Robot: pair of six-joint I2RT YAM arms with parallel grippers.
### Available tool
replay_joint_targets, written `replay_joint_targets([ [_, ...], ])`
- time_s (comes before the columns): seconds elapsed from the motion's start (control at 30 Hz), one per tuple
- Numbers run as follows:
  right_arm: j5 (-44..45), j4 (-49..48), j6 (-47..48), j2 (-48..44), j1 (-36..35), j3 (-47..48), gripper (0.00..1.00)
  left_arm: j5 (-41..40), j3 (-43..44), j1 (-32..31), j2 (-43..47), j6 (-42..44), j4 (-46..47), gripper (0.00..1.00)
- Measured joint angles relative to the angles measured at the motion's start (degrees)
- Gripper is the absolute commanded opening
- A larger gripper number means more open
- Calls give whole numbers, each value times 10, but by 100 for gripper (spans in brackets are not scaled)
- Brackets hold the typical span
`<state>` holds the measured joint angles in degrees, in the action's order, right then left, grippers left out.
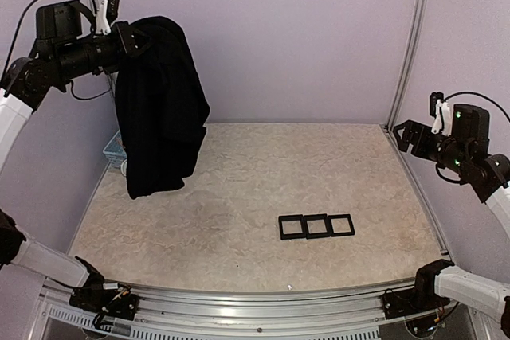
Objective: Remove the brooch from the garment
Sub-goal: Place the crumpled clothing at the center of the board.
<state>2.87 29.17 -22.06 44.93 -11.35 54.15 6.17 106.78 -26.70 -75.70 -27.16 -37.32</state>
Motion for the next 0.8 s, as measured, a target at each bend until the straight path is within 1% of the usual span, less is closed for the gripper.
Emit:
replay_joint_targets([
  [0.07, -3, 1, -1, 0, 0, 0, 93, -3, -59, -13, -1, -17, 12, 0],
  [0.1, -5, 2, -2, 0, 0, 0, 93, -3, -88, -19, -10, -27, 18, 2],
  [0.13, -6, 3, -2, 0, 0, 0, 93, -3, -107, -25, -28, -37, 21, 10],
  [0.17, -6, 5, -3, 0, 0, 0, 92, -3, -117, -32, -53, -44, 22, 21],
  [0.2, -7, 8, -3, 0, 0, 0, 92, -2, -118, -37, -83, -49, 23, 34],
  [0.23, -8, 12, -3, 0, 0, 0, 91, 2, -100, -44, -132, -58, 20, 50],
  [0.27, -8, 15, -2, 0, 0, 0, 91, 5, -76, -51, -181, -56, 22, 64],
  [0.3, -8, 17, 0, 0, 0, 0, 91, 9, -43, -59, -234, -55, 16, 72],
  [0.37, -8, 24, 2, -1, 0, 0, 91, 10, 45, -81, -339, -50, 5, 81],
  [0.43, -10, 29, 2, -2, 0, 0, 91, 11, 105, -104, -412, -43, 1, 89],
  [0.47, -12, 29, 2, -3, -1, 0, 91, 11, 120, -116, -436, -44, 0, 95],
  [0.5, -15, 28, 3, -3, -1, -2, 91, 11, 122, -126, -449, -43, -1, 98],
  [0.53, -18, 27, 2, -4, -1, -5, 90, 11, 117, -137, -455, -48, -5, 99],
  [0.63, -31, 17, 2, -5, -3, -27, 89, 10, 50, -159, -431, -68, 4, 99],
  [0.73, -41, 0, 1, 7, -14, -47, 89, -3, -73, -162, -358, -104, 15, 99],
  [0.8, -43, -19, 0, 25, -34, -56, 89, -18, -151, -158, -299, -131, 18, 99],
])
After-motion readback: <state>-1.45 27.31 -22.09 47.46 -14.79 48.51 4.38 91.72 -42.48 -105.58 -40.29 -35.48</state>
